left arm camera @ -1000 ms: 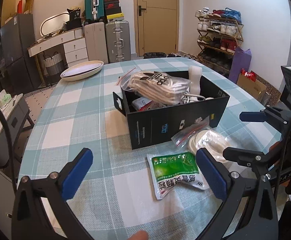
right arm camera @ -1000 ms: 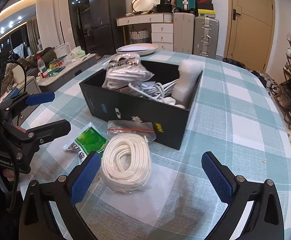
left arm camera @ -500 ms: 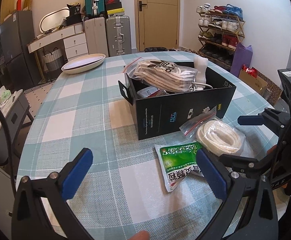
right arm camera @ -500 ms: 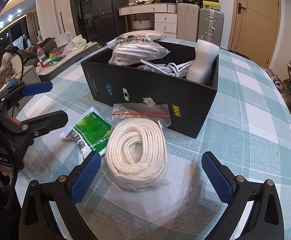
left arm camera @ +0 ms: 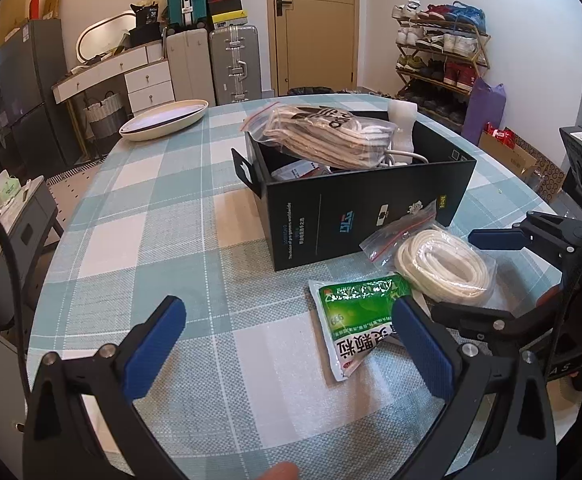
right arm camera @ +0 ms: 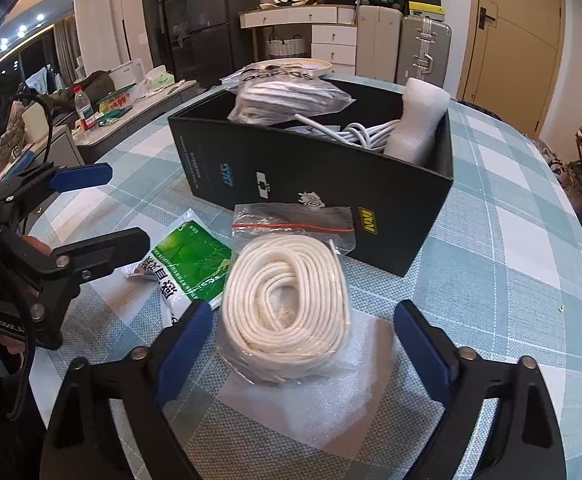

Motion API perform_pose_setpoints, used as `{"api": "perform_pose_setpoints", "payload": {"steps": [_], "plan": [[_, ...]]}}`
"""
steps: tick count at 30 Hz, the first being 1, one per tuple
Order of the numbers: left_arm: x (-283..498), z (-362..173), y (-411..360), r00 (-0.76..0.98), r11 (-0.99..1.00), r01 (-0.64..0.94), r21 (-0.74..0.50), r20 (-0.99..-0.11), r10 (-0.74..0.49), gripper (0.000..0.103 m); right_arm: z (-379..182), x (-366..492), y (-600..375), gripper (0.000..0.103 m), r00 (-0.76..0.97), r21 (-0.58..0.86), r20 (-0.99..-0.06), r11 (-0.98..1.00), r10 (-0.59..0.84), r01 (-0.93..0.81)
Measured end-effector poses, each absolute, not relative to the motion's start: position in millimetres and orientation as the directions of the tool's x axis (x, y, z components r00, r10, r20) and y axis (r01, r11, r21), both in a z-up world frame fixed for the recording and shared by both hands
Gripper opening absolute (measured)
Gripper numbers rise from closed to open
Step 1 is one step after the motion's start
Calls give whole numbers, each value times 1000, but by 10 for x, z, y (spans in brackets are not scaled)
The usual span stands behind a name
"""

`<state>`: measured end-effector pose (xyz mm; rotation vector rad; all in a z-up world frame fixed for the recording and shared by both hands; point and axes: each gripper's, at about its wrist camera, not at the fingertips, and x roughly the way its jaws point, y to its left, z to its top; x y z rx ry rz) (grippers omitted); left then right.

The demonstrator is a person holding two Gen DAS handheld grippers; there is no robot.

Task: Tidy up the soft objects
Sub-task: 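Grasp and lift the bagged rope coil with the right tool, then grasp the green printed packet with the left tool while the right tool holds the rope coil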

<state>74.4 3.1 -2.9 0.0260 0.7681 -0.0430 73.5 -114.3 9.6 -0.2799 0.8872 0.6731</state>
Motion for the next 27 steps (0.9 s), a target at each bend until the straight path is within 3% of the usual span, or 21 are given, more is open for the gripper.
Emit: {"api": "perform_pose_setpoints", "payload": {"steps": [14, 27], "plan": [[734, -43, -2, 710, 998, 65, -5, -703, -49, 103, 141, 641, -1100, 50, 426, 62, -773, 724, 470, -687], [751, -78, -114, 678, 995, 92, -40, -729, -92, 103, 626, 468, -1344, 47, 505, 28, -673, 701, 541, -713]]}}
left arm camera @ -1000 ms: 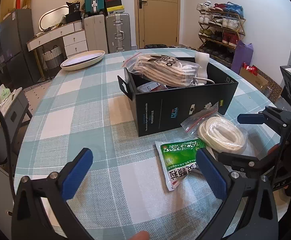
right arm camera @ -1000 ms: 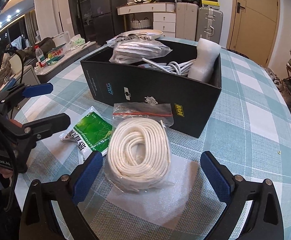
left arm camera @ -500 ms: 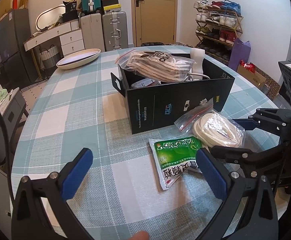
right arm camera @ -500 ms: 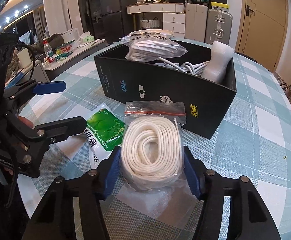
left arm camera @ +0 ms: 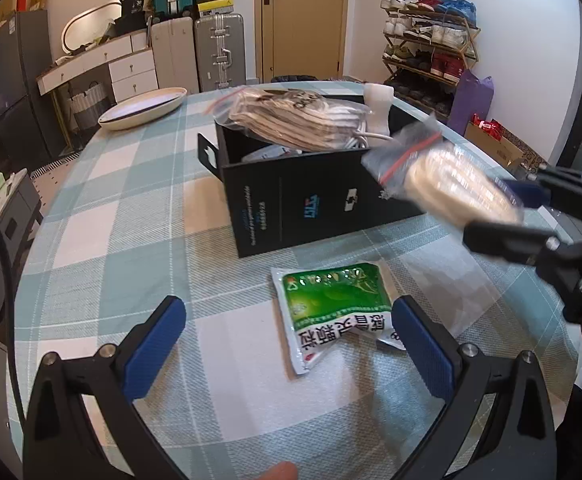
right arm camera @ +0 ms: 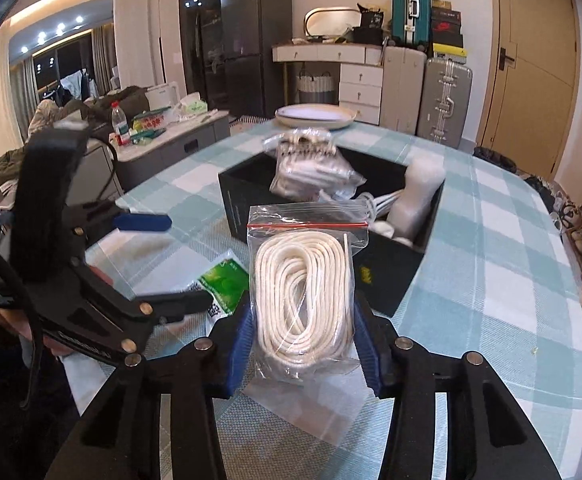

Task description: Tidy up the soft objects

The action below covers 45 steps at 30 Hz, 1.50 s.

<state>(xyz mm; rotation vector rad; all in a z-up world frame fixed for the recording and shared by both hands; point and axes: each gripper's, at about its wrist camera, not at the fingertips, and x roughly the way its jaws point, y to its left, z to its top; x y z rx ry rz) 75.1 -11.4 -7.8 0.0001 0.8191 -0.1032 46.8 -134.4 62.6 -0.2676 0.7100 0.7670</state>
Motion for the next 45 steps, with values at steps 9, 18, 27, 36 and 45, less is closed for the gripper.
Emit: {"api": "perform_pose_setpoints", "payload": {"steps": [9, 18, 27, 36, 45], "plan": [[804, -200, -323, 625, 994, 92, -58, -773, -103, 103, 750, 542, -1491, 47, 541, 30, -650, 730, 533, -683], [829, -243, -486, 600, 995, 103, -5, -798, -66, 103, 719, 562, -1507, 47, 543, 32, -652, 734, 529, -678], [867, -247, -455, 596, 996, 91, -18, -800, -69, 103, 711, 567, -1508, 47, 544, 30, -653, 736, 527, -676], [820, -186, -393, 621, 995, 95, -16, -780, -72, 59, 663, 581, -1505, 47, 540, 39, -653, 735, 531, -676], [802, -158, -338, 629, 993, 111, -34, -771, -97, 30, 661, 546, -1454, 47, 535, 34, -650, 723, 541, -690]]}}
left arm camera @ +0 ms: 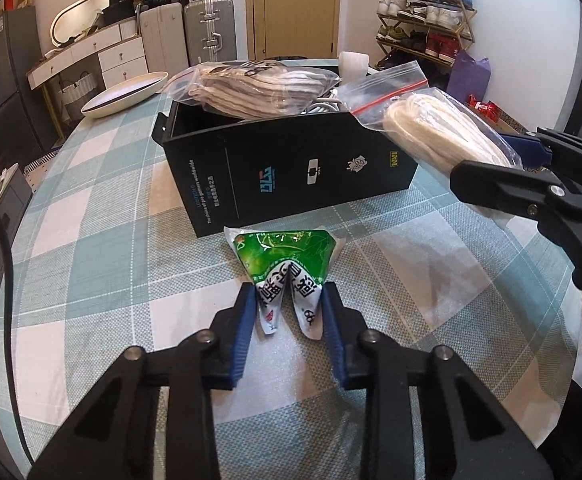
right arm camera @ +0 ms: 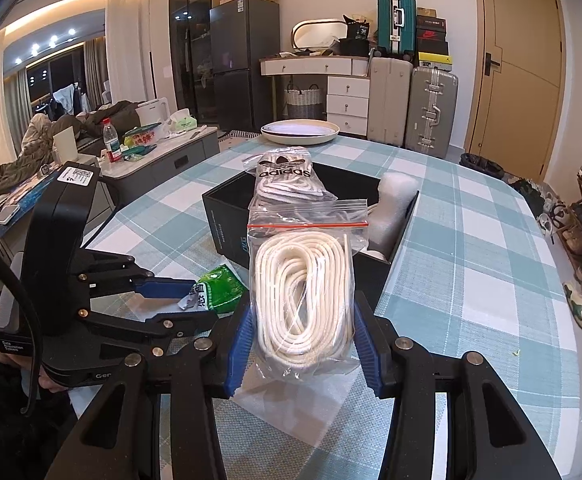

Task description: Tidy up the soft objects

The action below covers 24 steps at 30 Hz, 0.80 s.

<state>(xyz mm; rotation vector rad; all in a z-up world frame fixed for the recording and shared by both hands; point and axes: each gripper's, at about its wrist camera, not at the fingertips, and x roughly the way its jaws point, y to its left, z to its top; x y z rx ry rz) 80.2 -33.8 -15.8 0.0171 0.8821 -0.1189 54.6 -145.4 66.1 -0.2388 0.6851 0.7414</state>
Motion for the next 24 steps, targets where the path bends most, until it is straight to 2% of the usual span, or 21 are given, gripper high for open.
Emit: {"api": "perform_pose_setpoints", "payload": {"steps": [20, 22, 24], "plan": [[713, 129, -190, 697, 993, 100, -68, -708, -118, 23, 811, 516, -1533, 47, 573, 34, -602, 734, 556, -678], [703, 169, -169, 706, 993, 96, -71, -698, -118, 20, 823, 517, -1548, 47, 578, 36, -597, 738, 556, -674], [700, 204, -144, 713, 992, 97, -75, -690, -122, 11, 833, 530, -1571, 47, 584, 37, -594, 744, 553, -667]]}}
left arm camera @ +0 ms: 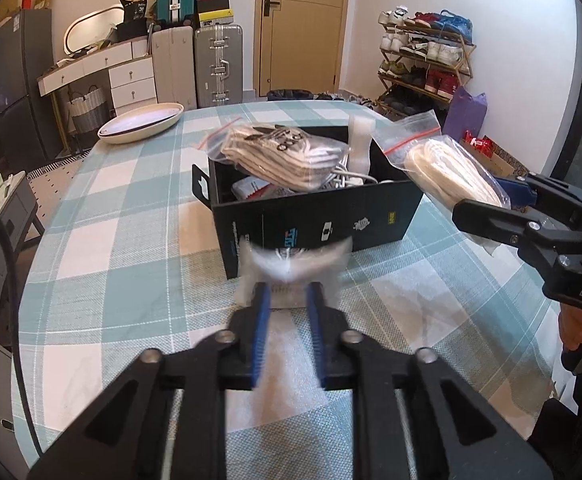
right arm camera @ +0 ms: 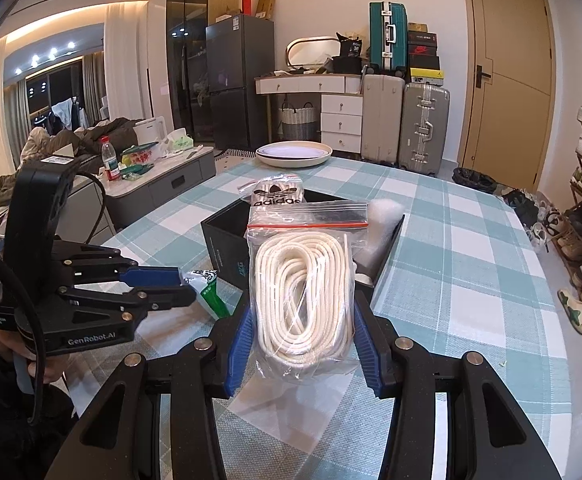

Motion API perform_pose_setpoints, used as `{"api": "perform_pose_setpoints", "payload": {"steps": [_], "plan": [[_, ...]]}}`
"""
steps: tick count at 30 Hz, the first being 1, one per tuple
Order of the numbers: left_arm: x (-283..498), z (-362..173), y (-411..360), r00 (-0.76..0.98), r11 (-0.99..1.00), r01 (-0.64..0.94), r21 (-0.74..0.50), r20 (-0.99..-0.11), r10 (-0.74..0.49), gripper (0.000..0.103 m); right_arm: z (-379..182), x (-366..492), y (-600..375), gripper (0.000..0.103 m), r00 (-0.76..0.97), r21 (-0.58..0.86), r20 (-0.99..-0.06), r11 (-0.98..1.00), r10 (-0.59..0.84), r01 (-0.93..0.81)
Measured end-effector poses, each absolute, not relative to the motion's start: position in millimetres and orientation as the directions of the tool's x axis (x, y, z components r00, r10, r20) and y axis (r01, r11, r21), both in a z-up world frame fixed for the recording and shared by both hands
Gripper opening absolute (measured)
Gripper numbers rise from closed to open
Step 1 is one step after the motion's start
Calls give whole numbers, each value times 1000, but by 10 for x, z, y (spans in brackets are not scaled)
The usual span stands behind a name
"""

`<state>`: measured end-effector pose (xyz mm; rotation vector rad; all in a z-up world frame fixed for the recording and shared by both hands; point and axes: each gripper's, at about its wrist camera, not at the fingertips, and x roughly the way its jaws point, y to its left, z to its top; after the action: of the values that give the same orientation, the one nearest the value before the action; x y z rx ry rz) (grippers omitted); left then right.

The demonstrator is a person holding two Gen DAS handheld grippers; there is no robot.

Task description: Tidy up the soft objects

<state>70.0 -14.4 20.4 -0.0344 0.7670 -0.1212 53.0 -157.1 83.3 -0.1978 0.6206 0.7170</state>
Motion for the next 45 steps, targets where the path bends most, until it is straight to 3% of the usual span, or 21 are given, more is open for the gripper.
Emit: {"api": "perform_pose_setpoints", "payload": {"steps": [6, 8, 9, 10, 11, 14, 17, 23, 30, 32, 34, 36, 39, 45], "plan": [[714, 193, -103, 702, 989, 119, -91, -696, -148, 10, 837, 579, -1633, 47, 592, 45, -595, 758, 544, -651], [724, 187, -86, 697, 988, 117, -102, -700, -155, 15, 831, 587, -1650, 47, 592, 49, -596, 760, 542, -648], [740, 180, -69, 693, 988, 111, -111, -703, -157, 27, 830, 586, -1647, 47, 591, 49, -597, 760, 542, -648], [753, 175, -52, 694, 987, 106, -121, -702, -161, 47, 826, 593, -1649, 47, 590, 49, -598, 760, 542, -648], [761, 155, -33, 693, 987, 99, -127, -704, -159, 57, 823, 592, -1651, 47, 589, 50, -600, 760, 542, -648], [802, 78, -45, 665, 981, 107, -161, -722, -191, 60, 819, 596, -1660, 47, 588, 54, -603, 762, 540, -645], [849, 4, -92, 655, 980, 81, -180, -732, -188, 80, 822, 596, -1660, 47, 587, 53, -604, 762, 539, -645], [970, -78, -262, 643, 990, 55, -127, -754, -133, 87, 823, 604, -1691, 47, 590, 59, -607, 770, 533, -636], [1129, -226, -443, 598, 998, 37, -58, -799, -68, 87, 823, 610, -1710, 47, 591, 62, -607, 774, 531, -630], [1108, -221, -515, 604, 999, 53, -14, -796, -43, 74, 816, 616, -1723, 47, 591, 66, -608, 776, 530, -627], [1081, -195, -538, 611, 996, 81, -22, -789, -67, 52, 809, 635, -1737, 47, 590, 68, -610, 778, 528, -625], [1030, -152, -540, 626, 995, 97, -19, -776, -76, 42, 801, 650, -1741, 47, 589, 71, -612, 779, 527, -623], [972, -99, -517, 637, 994, 108, -21, -766, -85, 36, 803, 648, -1747, 47, 590, 72, -611, 780, 527, -622], [825, 128, -370, 691, 994, 96, -48, -715, -101, 36, 812, 674, -1750, 47, 601, 82, -598, 787, 530, -612]]}}
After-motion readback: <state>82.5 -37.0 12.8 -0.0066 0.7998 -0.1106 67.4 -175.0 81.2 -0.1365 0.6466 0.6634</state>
